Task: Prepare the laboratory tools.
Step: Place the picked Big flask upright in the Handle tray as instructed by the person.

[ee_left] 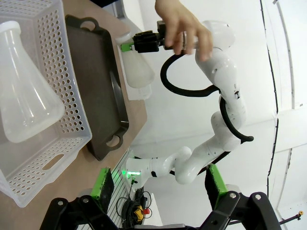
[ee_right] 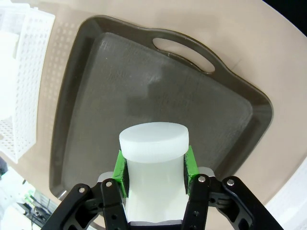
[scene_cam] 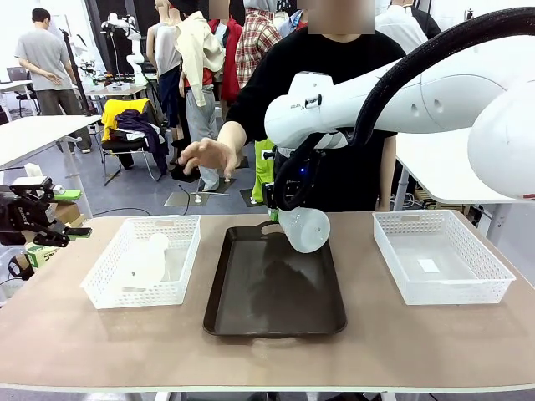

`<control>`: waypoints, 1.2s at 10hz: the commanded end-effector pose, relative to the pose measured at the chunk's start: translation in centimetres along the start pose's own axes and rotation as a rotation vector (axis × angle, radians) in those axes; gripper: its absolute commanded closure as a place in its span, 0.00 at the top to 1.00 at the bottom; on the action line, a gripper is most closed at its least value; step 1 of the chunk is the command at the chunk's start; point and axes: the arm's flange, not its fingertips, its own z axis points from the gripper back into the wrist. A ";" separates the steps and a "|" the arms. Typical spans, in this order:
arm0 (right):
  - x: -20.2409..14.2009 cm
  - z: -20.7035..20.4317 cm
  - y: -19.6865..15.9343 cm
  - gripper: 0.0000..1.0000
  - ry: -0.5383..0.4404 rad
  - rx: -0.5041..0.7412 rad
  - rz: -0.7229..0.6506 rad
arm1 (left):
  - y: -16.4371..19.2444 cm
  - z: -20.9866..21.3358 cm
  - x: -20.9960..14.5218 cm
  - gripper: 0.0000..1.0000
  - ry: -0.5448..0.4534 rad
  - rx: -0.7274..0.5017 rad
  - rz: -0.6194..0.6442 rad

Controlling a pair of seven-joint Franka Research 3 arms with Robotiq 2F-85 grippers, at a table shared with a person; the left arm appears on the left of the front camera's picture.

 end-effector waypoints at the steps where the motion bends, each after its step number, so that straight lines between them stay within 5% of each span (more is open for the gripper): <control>1: -0.1 0.0 -0.2 0.00 -0.001 0.000 -0.002 | -0.2 0.1 0.0 1.00 -0.006 -0.001 0.007; 12: -0.1 0.0 -0.2 0.00 -0.001 0.000 -0.002 | -0.2 0.1 0.0 1.00 -0.006 -0.001 0.007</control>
